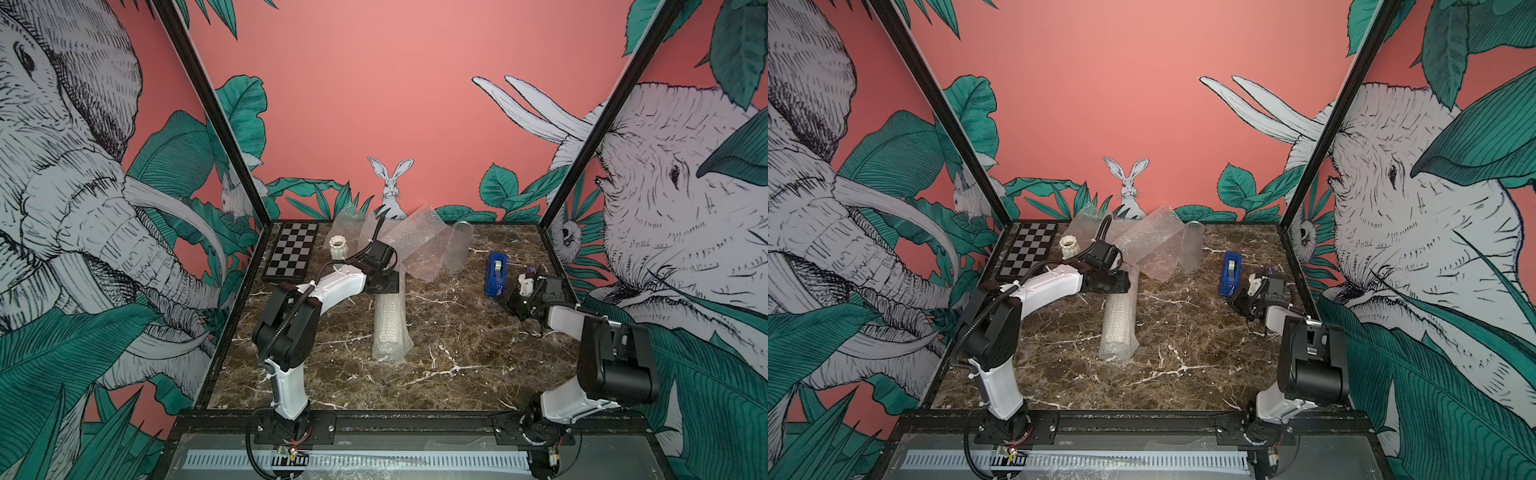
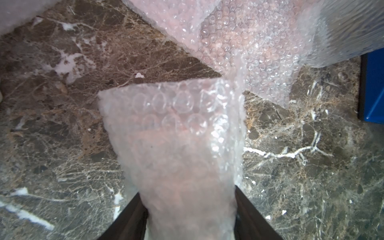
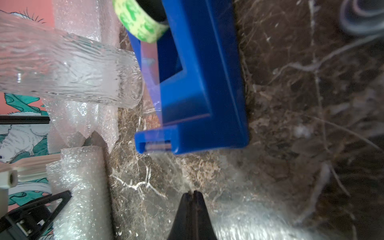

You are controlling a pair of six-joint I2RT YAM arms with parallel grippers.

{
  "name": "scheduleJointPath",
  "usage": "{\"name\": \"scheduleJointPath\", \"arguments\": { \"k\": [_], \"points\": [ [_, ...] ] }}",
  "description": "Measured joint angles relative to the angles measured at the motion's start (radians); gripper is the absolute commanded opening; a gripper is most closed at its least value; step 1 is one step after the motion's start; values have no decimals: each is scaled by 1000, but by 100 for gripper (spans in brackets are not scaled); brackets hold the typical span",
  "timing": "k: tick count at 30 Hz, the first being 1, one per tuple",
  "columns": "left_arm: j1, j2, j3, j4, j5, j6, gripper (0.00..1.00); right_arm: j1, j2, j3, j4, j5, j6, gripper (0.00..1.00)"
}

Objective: Wrap vases in bubble wrap
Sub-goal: Tear off the tape using the Tape Cutter, then stick the tape on the bubble wrap.

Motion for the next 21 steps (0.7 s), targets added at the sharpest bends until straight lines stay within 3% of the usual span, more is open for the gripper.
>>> {"name": "scheduleJointPath", "arguments": {
  "k": [7,12,18,21],
  "points": [
    [0,0,0,0,2,0,62,35,80,9,118,26,52,0],
    [0,0,0,0,4,3,62,64,114,-2,92,17,71,0],
    [-1,2,0,1,7,16,62,127,59,-16,73,-23,62,0],
    [-3,3,0,2,8,33,62,214,-23,-11,43,-66,12,0]
  ]
}}
